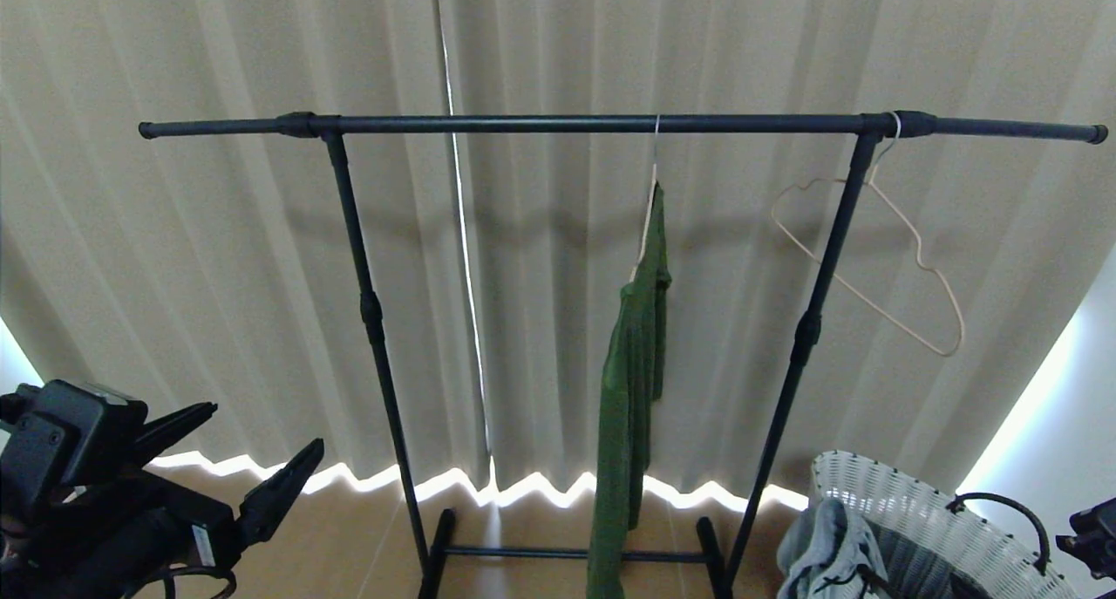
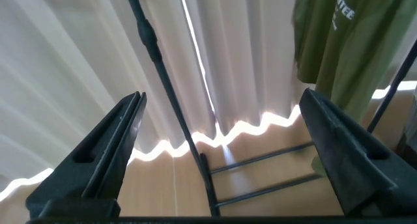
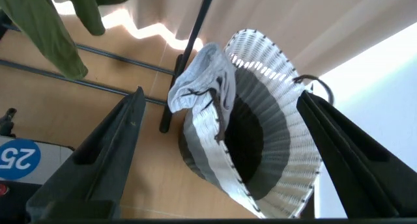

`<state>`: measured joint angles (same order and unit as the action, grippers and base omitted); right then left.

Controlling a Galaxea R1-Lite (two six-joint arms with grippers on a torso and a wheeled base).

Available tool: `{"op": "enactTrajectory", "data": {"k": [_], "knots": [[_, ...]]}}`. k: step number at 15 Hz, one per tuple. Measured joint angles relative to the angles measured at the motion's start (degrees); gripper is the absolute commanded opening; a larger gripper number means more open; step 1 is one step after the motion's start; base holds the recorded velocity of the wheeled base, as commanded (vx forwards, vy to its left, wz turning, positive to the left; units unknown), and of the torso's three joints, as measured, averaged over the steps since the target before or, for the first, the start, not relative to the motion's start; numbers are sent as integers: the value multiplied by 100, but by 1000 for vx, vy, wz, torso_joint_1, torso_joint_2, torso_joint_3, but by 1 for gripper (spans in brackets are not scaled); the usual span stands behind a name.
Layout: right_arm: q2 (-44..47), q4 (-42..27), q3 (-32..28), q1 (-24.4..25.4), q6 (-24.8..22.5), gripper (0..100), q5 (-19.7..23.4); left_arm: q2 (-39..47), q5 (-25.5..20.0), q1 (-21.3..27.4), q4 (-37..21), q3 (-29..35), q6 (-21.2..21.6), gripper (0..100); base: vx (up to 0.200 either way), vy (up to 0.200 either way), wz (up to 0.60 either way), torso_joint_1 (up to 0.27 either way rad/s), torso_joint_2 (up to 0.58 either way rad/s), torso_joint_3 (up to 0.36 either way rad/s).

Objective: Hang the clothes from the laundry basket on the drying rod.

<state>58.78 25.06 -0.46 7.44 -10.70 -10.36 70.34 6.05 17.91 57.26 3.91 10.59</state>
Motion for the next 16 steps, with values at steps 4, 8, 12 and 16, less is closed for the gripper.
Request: {"op": "enactTrajectory", "data": {"k": [4,8,12,16], "knots": [[-7,24,37,5,-7,100,-1,-80,-2,4,16,-135,139,100,0,0,0,-200,481,282],[-11,4,44,2,-10,100,0,-144,-2,4,29,-163,166,100,0,0,0,-179,469,288],[-38,-11,46,0,-7,100,0,-221,-2,22,38,-190,172,100,0,0,0,-156,453,301],[-57,-9,46,2,-10,100,-1,-284,0,20,33,-224,234,100,0,0,0,-100,376,267]]}}
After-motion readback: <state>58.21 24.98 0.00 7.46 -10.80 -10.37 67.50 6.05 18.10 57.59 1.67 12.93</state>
